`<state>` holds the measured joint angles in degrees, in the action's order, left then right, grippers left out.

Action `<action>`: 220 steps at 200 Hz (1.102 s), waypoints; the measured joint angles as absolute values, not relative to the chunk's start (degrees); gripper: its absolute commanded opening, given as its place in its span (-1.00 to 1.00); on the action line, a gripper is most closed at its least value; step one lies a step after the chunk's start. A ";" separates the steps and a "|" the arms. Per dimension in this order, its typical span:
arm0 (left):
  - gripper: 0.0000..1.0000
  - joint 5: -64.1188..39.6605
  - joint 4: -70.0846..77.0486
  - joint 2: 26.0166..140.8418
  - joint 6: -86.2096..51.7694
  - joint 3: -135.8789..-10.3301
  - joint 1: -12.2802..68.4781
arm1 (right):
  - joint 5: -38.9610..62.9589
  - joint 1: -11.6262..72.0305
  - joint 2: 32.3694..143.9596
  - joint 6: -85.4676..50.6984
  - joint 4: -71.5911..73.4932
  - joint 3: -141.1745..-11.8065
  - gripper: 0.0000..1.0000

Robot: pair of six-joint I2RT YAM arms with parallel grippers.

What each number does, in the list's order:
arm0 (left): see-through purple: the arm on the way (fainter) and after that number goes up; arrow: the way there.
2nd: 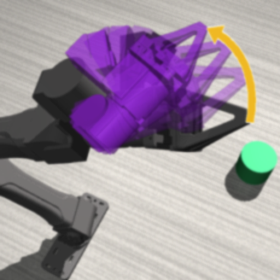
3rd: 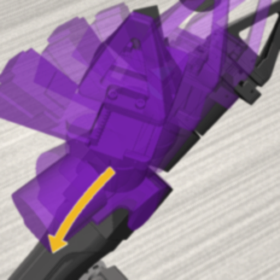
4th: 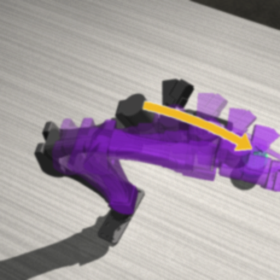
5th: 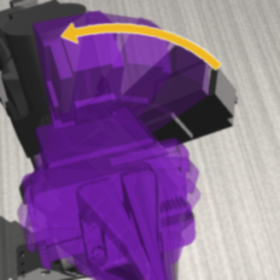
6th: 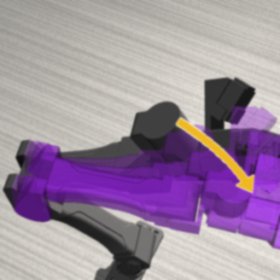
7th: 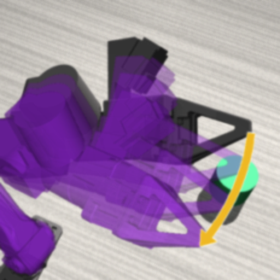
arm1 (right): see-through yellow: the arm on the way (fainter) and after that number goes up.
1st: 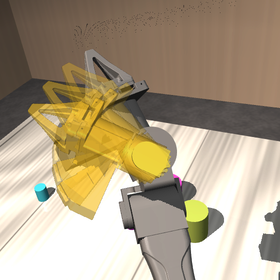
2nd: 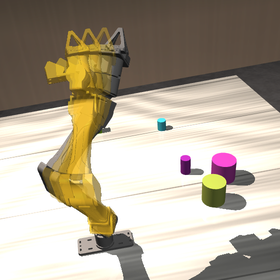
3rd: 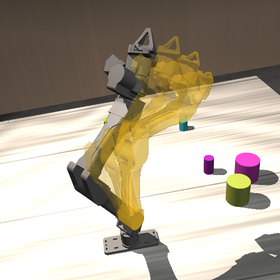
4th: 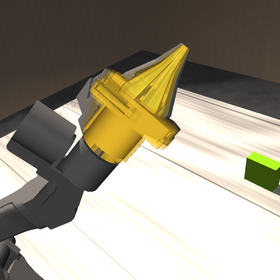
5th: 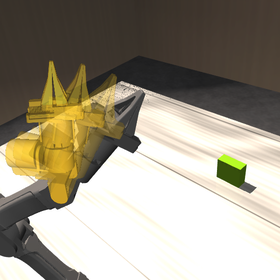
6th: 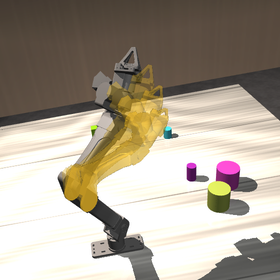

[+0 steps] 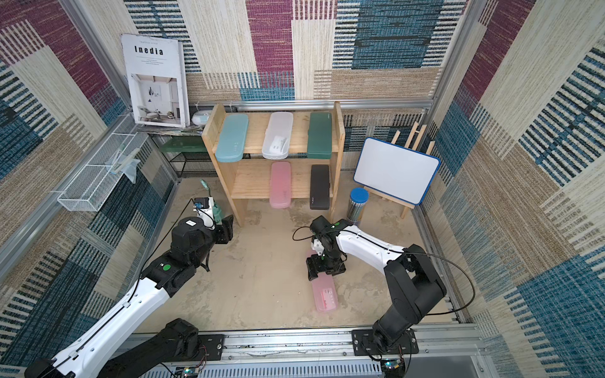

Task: Remove the pencil cases from the shelf
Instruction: Place the pencil case at the center of the board.

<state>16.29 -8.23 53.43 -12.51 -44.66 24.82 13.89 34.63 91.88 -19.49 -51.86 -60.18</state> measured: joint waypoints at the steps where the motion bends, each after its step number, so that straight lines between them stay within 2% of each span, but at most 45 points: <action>1: 0.36 16.29 -8.21 53.52 -12.51 -44.66 24.82 | 13.82 34.44 91.92 -19.49 -51.83 -60.16 0.41; 47: 0.38 15.00 -7.68 56.71 -13.23 -44.66 24.80 | 9.41 25.82 96.60 -18.63 -49.39 -59.40 0.44; 101: 0.39 13.52 -7.33 57.82 -14.83 -44.80 24.71 | 7.77 22.98 100.42 -16.67 -48.07 -61.36 0.54; 120: 0.39 12.97 -7.18 58.19 -15.25 -45.10 24.71 | 7.81 22.68 101.10 -16.40 -48.56 -61.93 0.69; 143: 0.41 11.90 -7.18 58.65 -15.90 -45.76 24.71 | 7.60 22.28 101.12 -15.92 -48.49 -62.15 1.00; 180: 0.41 9.61 -7.49 60.40 -18.11 -48.25 24.71 | 6.04 21.91 98.67 -15.05 -46.39 -62.61 0.99; 220: 0.44 -0.84 -7.31 65.89 -25.21 -53.21 24.53 | 5.19 21.91 88.14 -15.97 -41.63 -61.04 0.99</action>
